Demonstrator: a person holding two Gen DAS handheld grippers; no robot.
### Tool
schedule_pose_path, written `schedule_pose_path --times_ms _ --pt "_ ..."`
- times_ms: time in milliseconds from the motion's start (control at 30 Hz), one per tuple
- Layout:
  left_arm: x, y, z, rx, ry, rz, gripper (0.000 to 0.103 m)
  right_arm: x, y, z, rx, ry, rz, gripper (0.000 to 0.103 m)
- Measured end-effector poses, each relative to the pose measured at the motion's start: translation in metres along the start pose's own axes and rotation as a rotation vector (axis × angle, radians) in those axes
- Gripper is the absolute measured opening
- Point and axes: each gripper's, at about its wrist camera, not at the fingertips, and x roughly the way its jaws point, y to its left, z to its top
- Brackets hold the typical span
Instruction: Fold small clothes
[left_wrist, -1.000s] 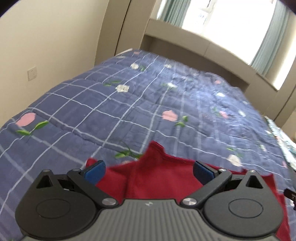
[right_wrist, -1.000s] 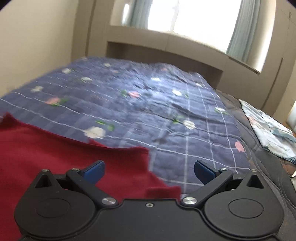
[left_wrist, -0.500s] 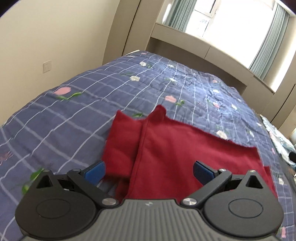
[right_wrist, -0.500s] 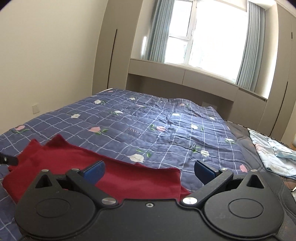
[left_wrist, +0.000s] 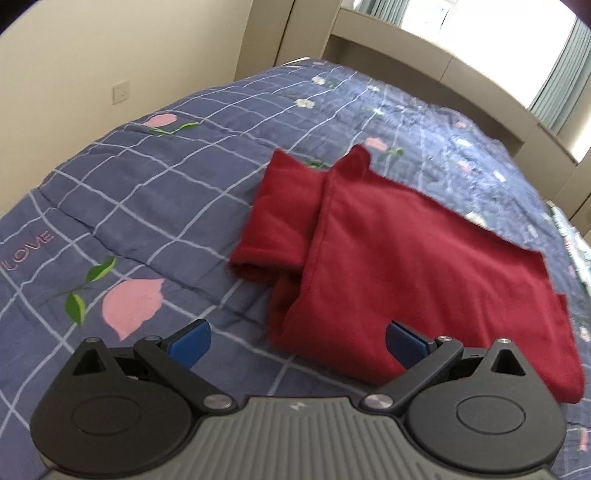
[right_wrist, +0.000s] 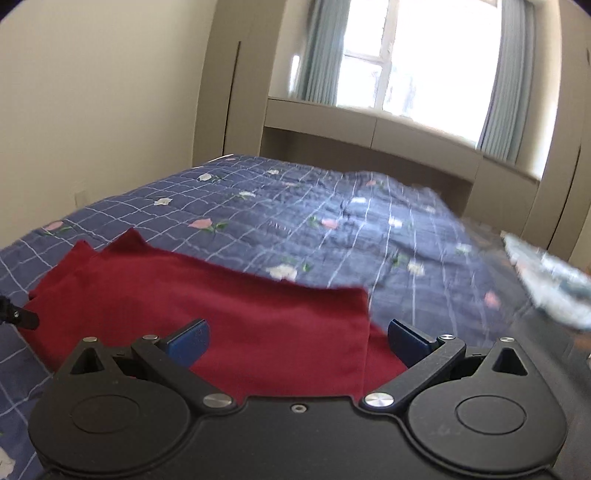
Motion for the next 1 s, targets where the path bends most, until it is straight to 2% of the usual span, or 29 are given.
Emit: schedule_pose_path --times_ms 167,300,367,567,733,867,1000 --pt "0.004 0.002 0.001 0.006 -0.001 -0.005 0.103 0.0 -0.014 -0.04 0.052 0.034 -0.024 0.102" --pt "0.008 0.003 0.003 0.009 -0.013 0.004 0.103 0.006 -0.027 -0.057 0.174 0.053 -0.029 0.102" --pt "0.011 0.004 0.004 0.01 -0.017 0.011 0.103 0.013 -0.03 -0.061 0.199 0.068 -0.06 0.102" --pt "0.022 0.011 0.002 -0.006 0.005 0.02 0.103 0.043 -0.03 -0.078 0.151 0.178 -0.224 0.102" --pt "0.021 0.012 -0.002 0.011 -0.008 0.014 0.103 0.044 -0.027 -0.083 0.106 0.166 -0.241 0.102" --pt "0.015 0.016 -0.004 -0.029 -0.022 -0.028 0.103 0.036 -0.025 -0.082 0.089 0.144 -0.238 0.102" --pt "0.013 0.015 -0.006 -0.056 -0.022 -0.026 0.103 0.035 -0.032 -0.093 0.17 0.168 -0.197 0.102"
